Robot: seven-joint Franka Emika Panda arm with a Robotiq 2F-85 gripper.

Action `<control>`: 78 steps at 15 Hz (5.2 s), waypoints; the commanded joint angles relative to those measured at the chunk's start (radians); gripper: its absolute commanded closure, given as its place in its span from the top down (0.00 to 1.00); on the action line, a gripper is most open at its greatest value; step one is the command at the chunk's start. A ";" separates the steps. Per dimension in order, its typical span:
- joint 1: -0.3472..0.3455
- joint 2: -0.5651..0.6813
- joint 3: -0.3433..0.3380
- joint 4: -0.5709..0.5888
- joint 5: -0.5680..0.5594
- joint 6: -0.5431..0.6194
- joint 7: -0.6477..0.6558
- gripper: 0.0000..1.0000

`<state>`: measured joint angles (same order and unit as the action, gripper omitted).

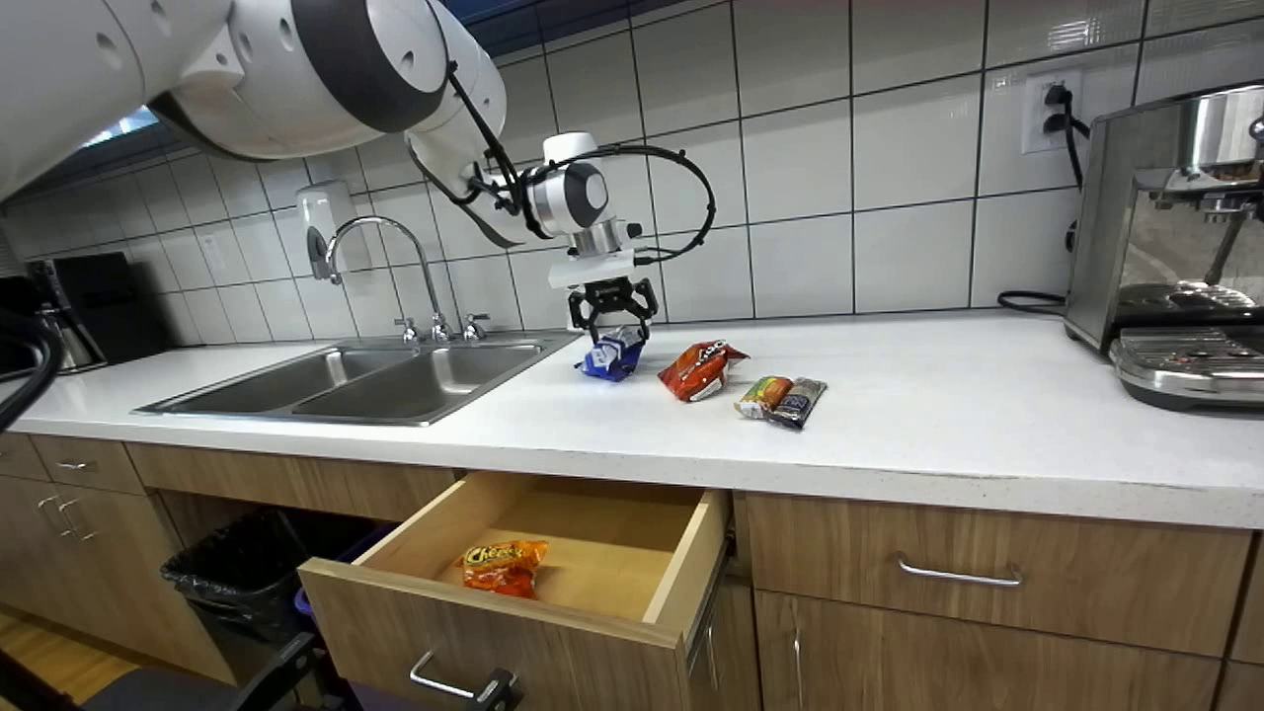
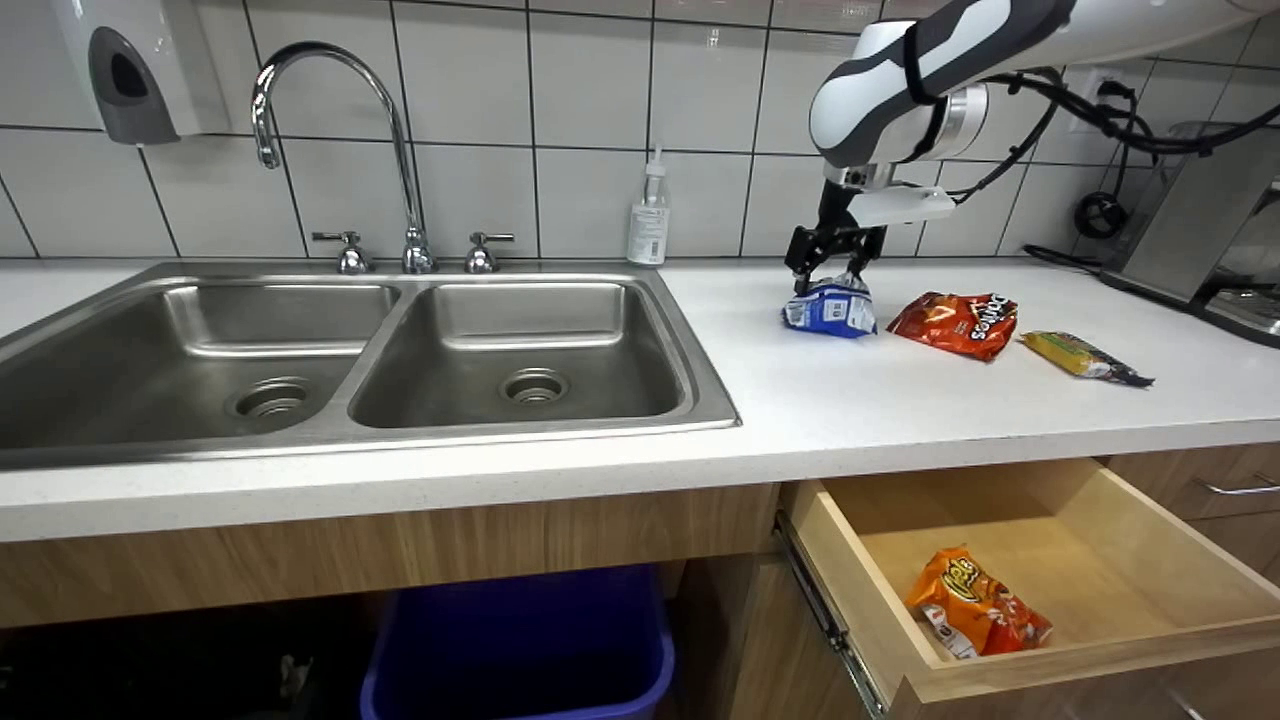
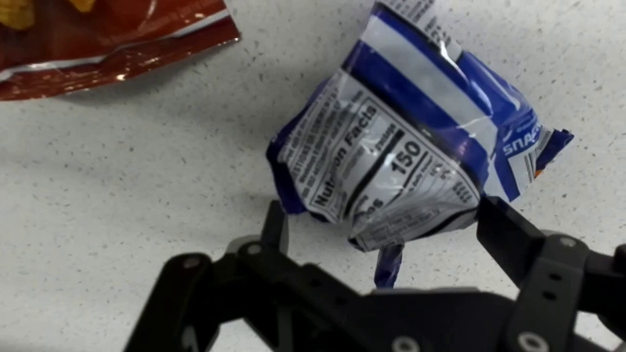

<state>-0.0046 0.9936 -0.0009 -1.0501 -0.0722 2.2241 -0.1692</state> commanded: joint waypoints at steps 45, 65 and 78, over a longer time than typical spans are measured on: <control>-0.007 -0.657 -0.001 -1.057 -0.004 0.291 0.054 1.00; -0.009 -0.795 -0.016 -1.175 0.003 0.292 0.037 1.00; -0.002 -0.633 0.018 -0.963 0.007 0.260 -0.005 1.00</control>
<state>-0.0018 0.3011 0.0008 -2.0960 -0.0715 2.5118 -0.1449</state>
